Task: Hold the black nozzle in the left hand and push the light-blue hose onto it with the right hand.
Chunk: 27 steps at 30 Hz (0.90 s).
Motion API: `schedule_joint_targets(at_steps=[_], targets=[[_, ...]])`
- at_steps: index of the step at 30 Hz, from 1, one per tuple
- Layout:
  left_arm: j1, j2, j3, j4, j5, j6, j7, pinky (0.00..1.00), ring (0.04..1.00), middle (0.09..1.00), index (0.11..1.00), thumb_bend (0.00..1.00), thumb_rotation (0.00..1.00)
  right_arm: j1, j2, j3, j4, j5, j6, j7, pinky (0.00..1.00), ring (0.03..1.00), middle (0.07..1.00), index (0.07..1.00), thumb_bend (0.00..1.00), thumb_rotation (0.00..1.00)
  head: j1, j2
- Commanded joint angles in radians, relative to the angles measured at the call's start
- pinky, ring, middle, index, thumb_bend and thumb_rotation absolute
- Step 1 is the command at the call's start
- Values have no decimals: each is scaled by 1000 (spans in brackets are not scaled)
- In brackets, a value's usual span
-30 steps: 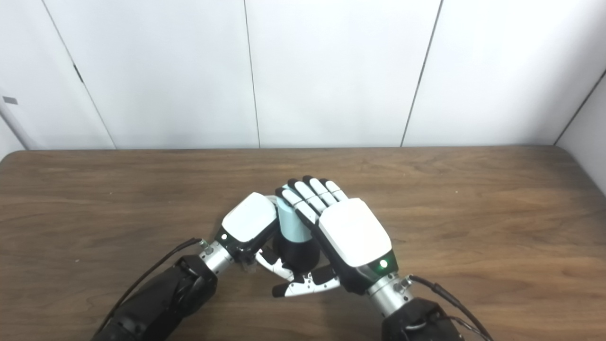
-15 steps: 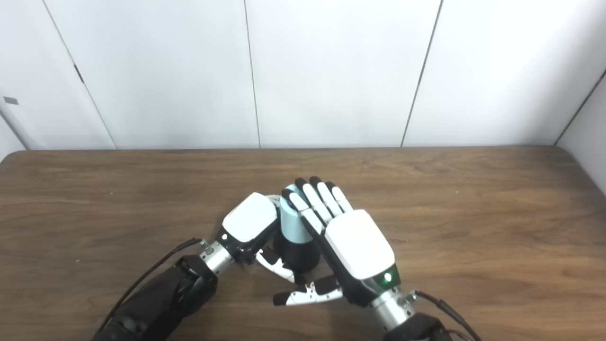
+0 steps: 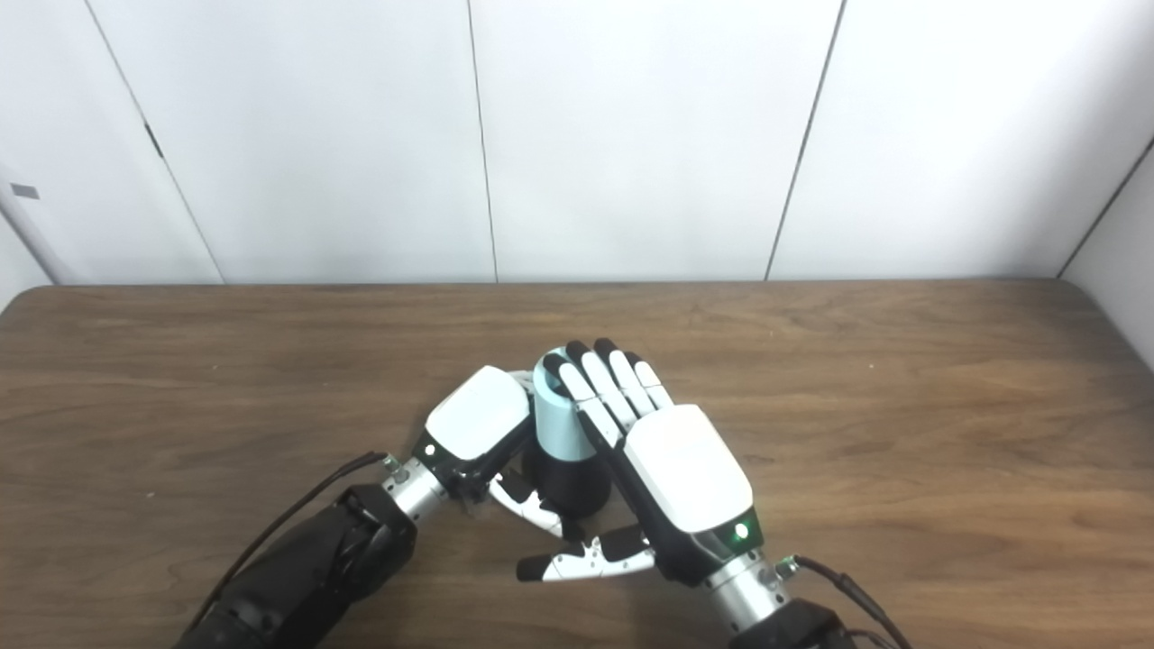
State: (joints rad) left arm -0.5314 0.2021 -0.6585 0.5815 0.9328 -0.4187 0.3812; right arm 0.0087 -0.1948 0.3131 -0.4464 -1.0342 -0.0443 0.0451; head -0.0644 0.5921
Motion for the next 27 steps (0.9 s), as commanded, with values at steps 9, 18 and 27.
schedule_joint_targets(at_steps=[9, 18, 27], targets=[[240, -68, -100, 197, 8, -22, -24, 643, 475, 463, 501, 503, 0, -73, 36, -90, 35, 92, -78, -175, 1000, 1000, 1000, 1000, 866, 840, -2, -2], [241, -67, -94, 188, 5, -9, -35, 646, 472, 465, 502, 503, 0, 31, 111, -221, 58, 534, -125, -237, 859, 942, 971, 971, 581, 779, -4, -2], [257, -56, -71, 151, -10, 25, -57, 638, 475, 438, 516, 501, 0, 115, 183, -335, 210, 937, -204, -201, 792, 869, 898, 876, 257, 498, -12, 1]])
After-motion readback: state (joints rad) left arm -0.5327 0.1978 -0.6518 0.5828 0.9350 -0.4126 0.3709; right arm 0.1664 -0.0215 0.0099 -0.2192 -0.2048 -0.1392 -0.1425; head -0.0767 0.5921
